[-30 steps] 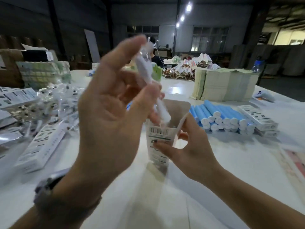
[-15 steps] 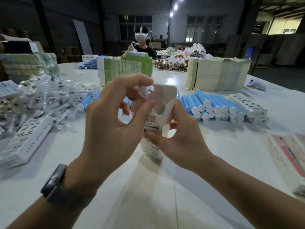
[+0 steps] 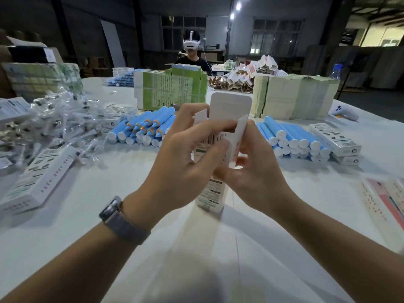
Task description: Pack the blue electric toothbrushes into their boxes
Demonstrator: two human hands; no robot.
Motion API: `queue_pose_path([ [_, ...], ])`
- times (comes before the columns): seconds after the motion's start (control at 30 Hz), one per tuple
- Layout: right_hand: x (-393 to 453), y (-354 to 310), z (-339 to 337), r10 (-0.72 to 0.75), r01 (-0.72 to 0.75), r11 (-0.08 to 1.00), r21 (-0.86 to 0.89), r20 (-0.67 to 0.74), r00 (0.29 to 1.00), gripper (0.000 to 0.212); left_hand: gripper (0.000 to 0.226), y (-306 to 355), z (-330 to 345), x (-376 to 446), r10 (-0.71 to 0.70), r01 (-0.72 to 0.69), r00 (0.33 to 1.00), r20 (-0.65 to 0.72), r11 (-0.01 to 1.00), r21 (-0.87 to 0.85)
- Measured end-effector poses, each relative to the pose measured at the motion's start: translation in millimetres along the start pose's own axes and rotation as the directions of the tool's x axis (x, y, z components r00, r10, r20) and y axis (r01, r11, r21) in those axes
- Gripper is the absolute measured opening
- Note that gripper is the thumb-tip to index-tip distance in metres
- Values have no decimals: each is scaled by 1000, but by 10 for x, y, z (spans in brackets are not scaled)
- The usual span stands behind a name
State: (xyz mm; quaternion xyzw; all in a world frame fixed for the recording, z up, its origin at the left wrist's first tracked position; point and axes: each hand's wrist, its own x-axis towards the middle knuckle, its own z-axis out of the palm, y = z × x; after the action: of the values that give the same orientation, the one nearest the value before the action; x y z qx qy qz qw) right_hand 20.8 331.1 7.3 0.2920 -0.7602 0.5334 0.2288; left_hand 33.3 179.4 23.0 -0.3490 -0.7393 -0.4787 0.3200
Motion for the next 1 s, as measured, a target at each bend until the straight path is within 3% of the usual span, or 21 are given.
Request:
queue_pose_path([
  [0.17,18,-21,-1,8,-12,996,86,51,999,51,22,-14,36,-44,-104,108,994,34,981,-161],
  [0.3,25,11,-54,12,-32,985,168,119,993,82,9,-48,69,6,-86,85,996,24,996,32],
  [0.37,2,45,-59,5,-20,982,186,79,997,98,23,-60,81,22,-59,60,997,51,998,-13],
  [0.47,-21,75,-53,-15,14,983,185,7,1000,105,52,-71,134,-19,-141,138,990,9,953,-270],
  [0.57,3,52,-73,-28,23,990,137,36,999,94,56,-85,171,-57,-223,167,971,-89,893,-417],
  [0.63,15,27,-99,-26,17,993,119,71,997,84,53,-104,190,-75,-222,153,968,-117,891,-428],
  [0.77,17,-8,-128,-79,69,995,70,144,986,61,50,-117,177,-125,-217,150,967,-130,905,-397],
  [0.87,32,-31,-150,-64,35,987,159,181,982,45,45,-123,132,-159,-154,101,981,-119,927,-360],
  [1.0,102,-102,-221,-100,82,981,177,96,990,24,26,-129,143,-193,-72,44,989,-127,976,-211],
])
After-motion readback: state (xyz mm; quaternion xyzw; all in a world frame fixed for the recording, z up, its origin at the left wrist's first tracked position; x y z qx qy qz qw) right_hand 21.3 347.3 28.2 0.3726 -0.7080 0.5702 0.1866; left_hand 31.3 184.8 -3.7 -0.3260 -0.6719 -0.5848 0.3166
